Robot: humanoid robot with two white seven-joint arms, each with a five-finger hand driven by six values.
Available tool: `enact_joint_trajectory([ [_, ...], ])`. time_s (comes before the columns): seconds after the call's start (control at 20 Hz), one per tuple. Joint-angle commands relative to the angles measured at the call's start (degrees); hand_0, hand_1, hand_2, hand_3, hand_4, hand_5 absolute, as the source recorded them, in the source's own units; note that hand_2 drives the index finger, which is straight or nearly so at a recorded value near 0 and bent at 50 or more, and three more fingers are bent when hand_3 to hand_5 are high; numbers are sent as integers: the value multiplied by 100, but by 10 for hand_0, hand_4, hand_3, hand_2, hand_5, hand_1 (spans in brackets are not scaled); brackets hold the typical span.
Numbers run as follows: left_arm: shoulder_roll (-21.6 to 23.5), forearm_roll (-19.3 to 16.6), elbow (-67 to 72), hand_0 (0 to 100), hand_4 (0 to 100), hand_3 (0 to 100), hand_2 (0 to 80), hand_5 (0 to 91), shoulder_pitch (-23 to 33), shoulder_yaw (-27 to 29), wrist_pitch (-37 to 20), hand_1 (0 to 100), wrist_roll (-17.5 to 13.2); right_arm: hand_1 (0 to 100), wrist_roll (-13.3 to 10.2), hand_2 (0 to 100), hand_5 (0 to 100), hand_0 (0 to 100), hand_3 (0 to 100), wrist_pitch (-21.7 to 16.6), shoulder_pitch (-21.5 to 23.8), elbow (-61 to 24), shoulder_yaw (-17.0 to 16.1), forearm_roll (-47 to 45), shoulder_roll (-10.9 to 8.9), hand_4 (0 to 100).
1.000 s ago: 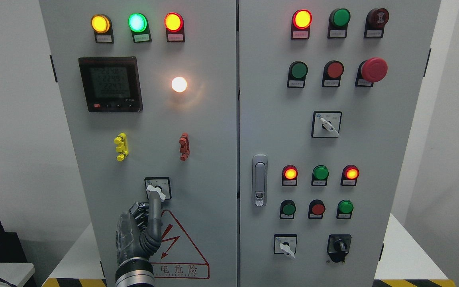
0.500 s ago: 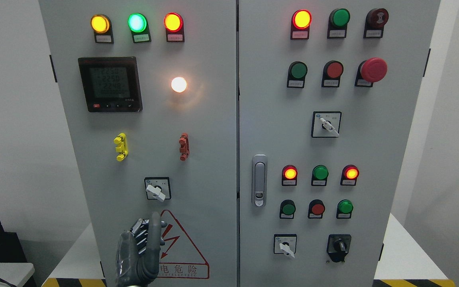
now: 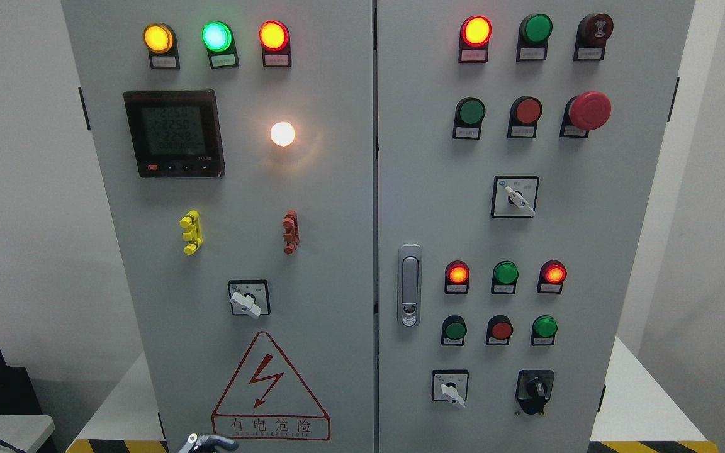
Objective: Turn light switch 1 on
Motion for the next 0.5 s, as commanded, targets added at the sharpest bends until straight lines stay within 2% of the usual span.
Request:
enact_joint_trajectory([
  [0.0, 211, 376, 2524, 169, 731, 627, 353, 564, 702, 2071, -839, 0, -184, 389, -4, 0, 0, 120, 0, -7, -6, 0, 97, -141, 3, 0],
  [0.1, 211, 403, 3412, 200, 611, 533, 272, 450, 702, 2318, -1157, 0, -184, 389, -4, 0, 0, 120, 0, -7, 2, 0, 97, -141, -6, 0],
  [0.15, 220, 412, 4025, 211, 595, 521, 262, 431, 711, 2467, -1280, 0, -184, 389, -4, 0, 0, 120, 0, -7, -6, 0, 97, -141, 3, 0],
  [0.25, 238, 438, 5019, 252, 491, 429, 93, 326, 816, 2643, -1360, 0, -193, 389, -4, 0, 0, 120, 0, 2, 2, 0, 97, -141, -6, 0],
  [0.35, 299, 552, 5881, 273, 446, 390, 21, 281, 878, 2723, -1369, 0, -385, 389, -4, 0, 0, 120, 0, 2, 2, 0, 97, -141, 3, 0],
  [0.45, 326, 640, 6577, 293, 405, 356, 0, 240, 1009, 2732, -1395, 0, -614, 389, -4, 0, 0, 120, 0, -7, 2, 0, 97, -141, -6, 0],
])
